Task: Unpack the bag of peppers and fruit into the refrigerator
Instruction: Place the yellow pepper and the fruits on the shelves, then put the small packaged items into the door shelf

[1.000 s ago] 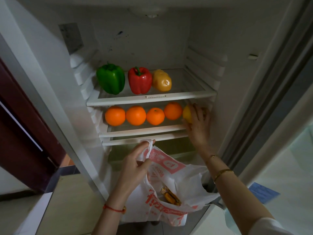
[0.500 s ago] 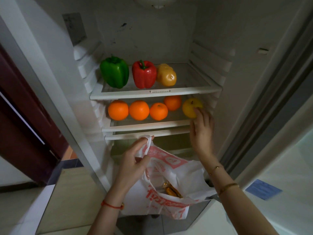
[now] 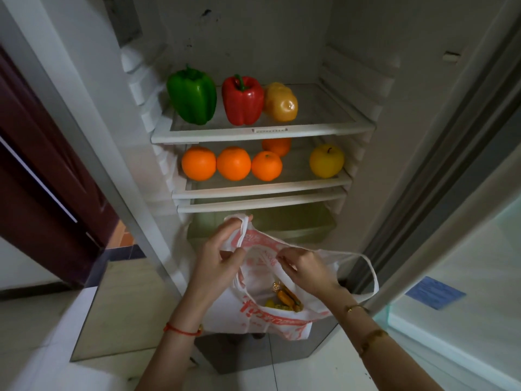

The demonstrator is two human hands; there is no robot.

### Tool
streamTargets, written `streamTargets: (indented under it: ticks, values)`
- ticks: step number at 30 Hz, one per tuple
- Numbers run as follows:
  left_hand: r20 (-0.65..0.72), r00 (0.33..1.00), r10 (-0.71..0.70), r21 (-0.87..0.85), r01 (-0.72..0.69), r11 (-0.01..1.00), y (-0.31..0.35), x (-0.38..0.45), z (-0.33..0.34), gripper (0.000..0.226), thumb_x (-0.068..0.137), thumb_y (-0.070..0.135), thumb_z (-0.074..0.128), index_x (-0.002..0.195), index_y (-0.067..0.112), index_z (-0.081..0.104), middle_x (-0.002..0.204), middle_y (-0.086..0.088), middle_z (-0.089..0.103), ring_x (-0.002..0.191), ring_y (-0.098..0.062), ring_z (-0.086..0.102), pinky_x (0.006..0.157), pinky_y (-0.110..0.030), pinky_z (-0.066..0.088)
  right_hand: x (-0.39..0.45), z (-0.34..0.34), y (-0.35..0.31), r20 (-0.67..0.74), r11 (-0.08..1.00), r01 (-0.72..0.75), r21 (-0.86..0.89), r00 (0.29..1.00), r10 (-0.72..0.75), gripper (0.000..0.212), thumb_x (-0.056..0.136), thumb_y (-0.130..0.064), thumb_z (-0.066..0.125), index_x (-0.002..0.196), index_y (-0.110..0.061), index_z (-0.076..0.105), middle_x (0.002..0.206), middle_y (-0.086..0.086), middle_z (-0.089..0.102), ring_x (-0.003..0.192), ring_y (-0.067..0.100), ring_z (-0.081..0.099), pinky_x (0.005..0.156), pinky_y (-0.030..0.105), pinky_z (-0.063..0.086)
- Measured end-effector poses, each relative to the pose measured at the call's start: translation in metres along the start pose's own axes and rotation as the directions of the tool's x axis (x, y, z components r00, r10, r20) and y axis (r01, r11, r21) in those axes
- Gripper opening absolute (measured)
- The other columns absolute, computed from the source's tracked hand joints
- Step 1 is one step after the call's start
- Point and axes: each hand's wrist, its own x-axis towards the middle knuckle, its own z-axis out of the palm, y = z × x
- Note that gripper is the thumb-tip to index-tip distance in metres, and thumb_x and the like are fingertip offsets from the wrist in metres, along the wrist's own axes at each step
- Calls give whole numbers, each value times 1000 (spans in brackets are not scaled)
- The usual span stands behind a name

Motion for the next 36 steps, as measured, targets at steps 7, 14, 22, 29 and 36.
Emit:
streamTargets:
  ticks: [7, 14, 22, 29, 36]
  values:
    - [27, 999, -45, 0, 45, 999, -16, -11, -2, 55, 87, -4, 60, 124, 35, 51, 130, 22, 51, 101, -12, 66, 78, -28, 59, 2, 37, 7, 488, 965, -244, -96, 833, 259, 28, 92, -28, 55, 113, -13, 66, 116, 9, 68, 105, 26, 64, 91, 34, 52]
    - [48, 999, -9, 6, 9, 1000, -15, -16, 0, 54, 83, -5, 60, 118, 36, 55, 115, 51, 50, 90, -3, 65, 69, -10, 47, -5, 69, -5, 548, 948, -204, -244, 778, 308, 34, 96, -32, 53, 121, -10, 60, 125, 10, 62, 115, 30, 60, 96, 36, 46]
    - [38, 999, -7, -28, 8, 1000, -27, -14, 3, 51, 81, -11, 58, 118, 24, 60, 126, 24, 55, 82, 2, 62, 58, -15, 45, -16, 89, -10, 474, 932, -178, -315, 821, 317, 42, 97, -31, 55, 134, -12, 47, 130, 7, 56, 117, 24, 58, 94, 30, 46]
    - [73, 997, -12, -10, 13, 1000, -26, -15, 1, 51, 83, -10, 60, 121, 24, 58, 129, 20, 51, 92, 14, 60, 63, -30, 51, -37, 130, 9, 363, 926, -110, -360, 898, 248, 58, 33, -43, 97, 74, -13, 69, 59, 2, 64, 44, 15, 61, 38, 24, 50]
    - [99, 995, 1, -4, -1, 1000, -25, -16, 3, 48, 81, 10, 61, 118, 41, 55, 132, 25, 50, 95, -14, 67, 63, -28, 53, -26, 99, -7, 377, 962, -215, -169, 888, 264, 43, 84, -33, 69, 121, -16, 55, 114, 3, 63, 105, 21, 63, 89, 30, 51]
